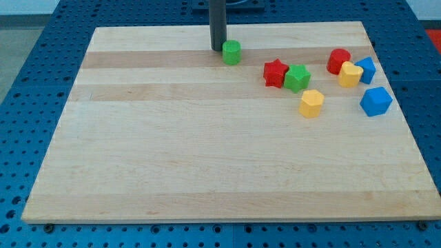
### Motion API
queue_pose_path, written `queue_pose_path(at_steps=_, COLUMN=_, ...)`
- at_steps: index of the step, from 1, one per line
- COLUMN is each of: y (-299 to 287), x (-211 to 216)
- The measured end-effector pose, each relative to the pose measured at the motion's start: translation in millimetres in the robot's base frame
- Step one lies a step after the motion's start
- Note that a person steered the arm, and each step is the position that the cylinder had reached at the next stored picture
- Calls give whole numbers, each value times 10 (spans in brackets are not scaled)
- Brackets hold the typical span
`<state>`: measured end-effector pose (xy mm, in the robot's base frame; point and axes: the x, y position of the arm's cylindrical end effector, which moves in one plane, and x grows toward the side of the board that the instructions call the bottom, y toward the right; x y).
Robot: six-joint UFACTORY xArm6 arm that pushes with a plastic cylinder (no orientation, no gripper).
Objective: Move green circle on top of red star
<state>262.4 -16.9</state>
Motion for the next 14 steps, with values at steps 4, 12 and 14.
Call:
queue_pose_path(at_steps=4, y=-132, x=3)
queue_pose_path(at_steps=12, y=49, x=473)
queue_pose_path(at_steps=14, y=81, x=402)
